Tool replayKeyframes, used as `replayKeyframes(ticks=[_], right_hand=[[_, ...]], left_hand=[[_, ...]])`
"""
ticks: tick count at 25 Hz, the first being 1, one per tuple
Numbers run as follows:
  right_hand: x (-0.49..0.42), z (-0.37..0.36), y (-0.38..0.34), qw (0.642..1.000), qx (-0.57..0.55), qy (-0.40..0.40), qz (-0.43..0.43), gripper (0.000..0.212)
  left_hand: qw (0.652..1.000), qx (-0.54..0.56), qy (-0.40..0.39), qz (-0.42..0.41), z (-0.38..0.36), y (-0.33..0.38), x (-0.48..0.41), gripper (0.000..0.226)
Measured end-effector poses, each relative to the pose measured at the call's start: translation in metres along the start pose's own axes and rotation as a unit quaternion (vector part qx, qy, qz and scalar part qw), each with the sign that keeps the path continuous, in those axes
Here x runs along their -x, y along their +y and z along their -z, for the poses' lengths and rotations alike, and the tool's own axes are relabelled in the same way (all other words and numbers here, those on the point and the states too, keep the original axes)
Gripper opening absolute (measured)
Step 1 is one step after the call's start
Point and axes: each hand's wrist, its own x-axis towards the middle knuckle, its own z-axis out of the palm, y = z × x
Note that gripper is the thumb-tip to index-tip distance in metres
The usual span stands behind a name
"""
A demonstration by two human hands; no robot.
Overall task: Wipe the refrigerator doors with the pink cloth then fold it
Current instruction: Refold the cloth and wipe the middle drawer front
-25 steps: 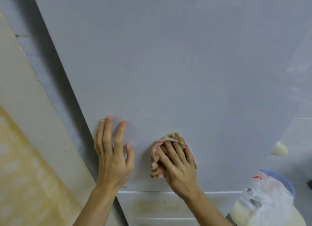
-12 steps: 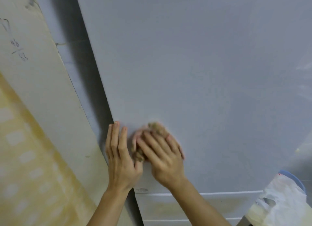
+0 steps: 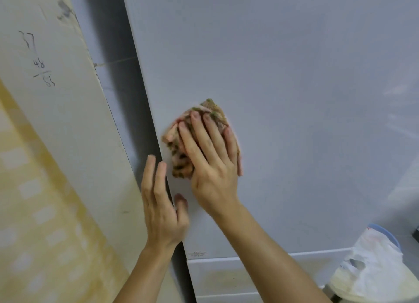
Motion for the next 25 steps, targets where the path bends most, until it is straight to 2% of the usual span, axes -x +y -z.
replayKeyframes(ticks=[2, 6, 8, 10, 12, 15, 17, 19, 20, 22, 25], right_hand=[[0.026, -0.009, -0.003, 0.998, -0.013, -0.037, 0.045, 0.05], [0.127, -0.012, 0.018, 0.967, -0.017, -0.197, 0.162, 0.045], [0.151, -0.007, 0.033, 0.951, 0.0, -0.238, 0.198, 0.047], [0.15, 0.004, 0.044, 0.945, 0.017, -0.245, 0.214, 0.048], [0.129, 0.024, 0.059, 0.96, 0.036, -0.206, 0.188, 0.045], [0.073, 0.075, 0.11, 0.991, 0.082, -0.076, 0.075, 0.045], [0.041, 0.098, 0.143, 0.994, 0.099, 0.029, -0.031, 0.044], [0.038, 0.097, 0.157, 0.99, 0.08, 0.083, -0.078, 0.046], [0.053, 0.092, 0.156, 0.994, 0.064, 0.069, -0.061, 0.05], [0.108, 0.086, 0.16, 0.998, 0.048, -0.03, 0.023, 0.061], [0.177, 0.116, 0.195, 0.961, 0.071, -0.216, 0.155, 0.062]], left_hand=[[0.999, 0.03, 0.02, 0.009, 0.003, -0.004, 0.0, 0.069], [0.999, 0.044, 0.015, 0.001, 0.01, -0.008, 0.009, 0.062], [1.0, 0.016, -0.014, -0.002, 0.008, -0.009, 0.012, 0.061], [0.999, -0.024, -0.033, -0.006, 0.001, -0.005, 0.018, 0.061], [0.998, -0.052, -0.033, -0.017, -0.007, 0.004, 0.022, 0.062], [0.996, -0.078, -0.014, -0.039, -0.029, 0.027, 0.022, 0.061], [0.996, -0.085, -0.004, -0.039, -0.046, 0.044, 0.018, 0.06], [0.996, -0.083, -0.001, -0.032, -0.066, 0.064, 0.016, 0.06], [0.996, -0.084, -0.001, -0.029, -0.074, 0.072, 0.016, 0.061], [0.995, -0.091, 0.0, -0.032, -0.089, 0.086, 0.019, 0.061], [0.993, -0.109, -0.007, -0.04, -0.106, 0.1, 0.027, 0.061]])
